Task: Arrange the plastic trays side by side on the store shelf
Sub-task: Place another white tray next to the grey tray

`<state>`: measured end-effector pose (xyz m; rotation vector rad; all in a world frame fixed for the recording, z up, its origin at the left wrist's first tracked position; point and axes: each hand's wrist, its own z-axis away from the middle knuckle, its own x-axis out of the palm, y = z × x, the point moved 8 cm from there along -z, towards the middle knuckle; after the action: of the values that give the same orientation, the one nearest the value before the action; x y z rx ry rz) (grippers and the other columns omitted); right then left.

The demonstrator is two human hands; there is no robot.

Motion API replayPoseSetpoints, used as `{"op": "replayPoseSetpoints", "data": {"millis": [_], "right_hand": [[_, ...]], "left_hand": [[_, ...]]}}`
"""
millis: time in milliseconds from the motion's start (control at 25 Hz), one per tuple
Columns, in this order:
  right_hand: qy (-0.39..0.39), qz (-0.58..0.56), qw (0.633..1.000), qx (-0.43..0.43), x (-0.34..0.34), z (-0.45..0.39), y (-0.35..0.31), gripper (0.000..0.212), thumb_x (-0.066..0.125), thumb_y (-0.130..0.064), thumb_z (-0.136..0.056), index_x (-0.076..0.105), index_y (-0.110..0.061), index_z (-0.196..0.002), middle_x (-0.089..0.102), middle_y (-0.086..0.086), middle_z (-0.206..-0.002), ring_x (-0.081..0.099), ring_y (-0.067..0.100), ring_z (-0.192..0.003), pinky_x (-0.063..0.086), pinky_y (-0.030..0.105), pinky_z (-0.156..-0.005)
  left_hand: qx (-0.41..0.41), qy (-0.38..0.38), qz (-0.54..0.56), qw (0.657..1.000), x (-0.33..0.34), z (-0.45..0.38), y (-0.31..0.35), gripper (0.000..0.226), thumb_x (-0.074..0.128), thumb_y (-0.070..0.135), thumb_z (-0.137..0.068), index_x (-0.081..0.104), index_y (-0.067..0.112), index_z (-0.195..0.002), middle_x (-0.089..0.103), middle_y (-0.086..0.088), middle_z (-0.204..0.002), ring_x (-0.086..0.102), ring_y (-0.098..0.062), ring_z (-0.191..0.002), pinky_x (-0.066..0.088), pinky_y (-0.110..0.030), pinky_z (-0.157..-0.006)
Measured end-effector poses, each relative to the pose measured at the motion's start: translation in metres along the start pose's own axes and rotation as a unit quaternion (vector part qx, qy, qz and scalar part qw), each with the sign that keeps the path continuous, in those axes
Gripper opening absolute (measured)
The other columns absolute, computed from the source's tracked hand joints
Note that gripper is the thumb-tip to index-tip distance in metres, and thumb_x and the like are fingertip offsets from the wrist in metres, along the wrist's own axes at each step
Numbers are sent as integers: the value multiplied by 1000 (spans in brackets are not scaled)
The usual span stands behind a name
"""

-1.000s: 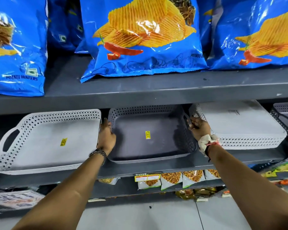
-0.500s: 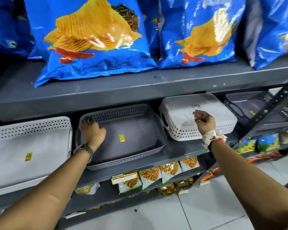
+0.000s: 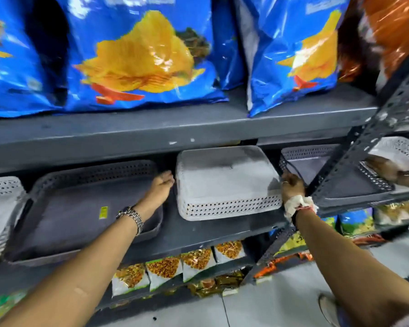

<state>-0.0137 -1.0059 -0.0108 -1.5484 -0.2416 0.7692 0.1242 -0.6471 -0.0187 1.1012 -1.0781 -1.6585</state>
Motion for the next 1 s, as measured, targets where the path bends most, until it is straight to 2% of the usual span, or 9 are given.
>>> {"op": "replayPoseSetpoints", "data": {"millis": [80,160,240,360,440,520,680,880,1000], "right_hand": [[-26,-32,999,29,5,-16,8,8,51,-8,-84,56,-12,-79,70,-14,-69,60,-9,-67,40,33,-76],[-55,-23,995,78,10,-23,17,23,40,-11,-95,56,-1,-107,63,11,-108,58,19,-101,41,36,-85],[-52,-47,990,120,11,-34,28,40,36,-21,-98,53,14,-105,58,15,-100,56,24,-90,44,29,-77],[-65,-55,980,182,16,-40,43,51,34,-38,-96,58,6,-92,64,14,-70,58,17,-58,38,11,-35],[-81,-34,987,134,17,-40,36,55,27,-42,-96,49,2,-122,57,16,-122,60,25,-104,48,9,-64],[-80,-45,990,103,14,-38,27,60,29,-46,-94,39,-4,-135,42,14,-143,43,29,-128,39,28,-101],[-24,-18,998,50,-12,-34,-12,31,30,-24,-97,50,-22,-73,51,3,-89,40,16,-94,37,22,-63],[-8,-46,999,-19,-14,-40,-58,39,48,-9,-87,42,-18,-50,50,-5,-42,45,18,-53,32,19,-40],[-41,-16,996,-83,-8,-34,-58,21,47,0,-87,66,-8,-85,63,10,-88,55,18,-84,40,13,-52]], "left_hand": [[-53,5,-23,998,26,-1,-11,26,38,17,-98,59,7,-87,62,-12,-89,62,-13,-86,48,-10,-68],[-78,26,-45,996,40,1,-22,40,33,33,-99,45,19,-63,48,-2,-65,51,-10,-56,39,-6,-42],[-85,38,-58,994,48,-2,-35,46,26,45,-97,45,22,-62,49,-2,-66,47,-11,-59,43,-17,-57],[-85,51,-45,994,44,-2,-45,55,23,54,-94,58,19,-71,61,-4,-75,57,-17,-74,41,-28,-83],[-89,54,-34,994,45,7,-39,65,22,59,-92,66,12,-102,68,-10,-108,61,-23,-102,40,-30,-97],[-84,74,-27,993,38,16,-30,63,21,55,-94,61,10,-112,61,-3,-117,53,-18,-113,35,-30,-102],[-23,137,-40,990,10,27,-2,58,28,66,-87,57,15,-80,61,0,-84,56,-14,-85,39,-35,-99],[50,194,101,975,-8,42,28,30,41,-1,-87,59,0,-112,60,-17,-122,58,-29,-110,47,-39,-96],[96,175,22,980,-5,44,30,46,42,-14,-83,55,7,-122,62,-6,-118,59,-22,-111,49,-36,-96]]}}
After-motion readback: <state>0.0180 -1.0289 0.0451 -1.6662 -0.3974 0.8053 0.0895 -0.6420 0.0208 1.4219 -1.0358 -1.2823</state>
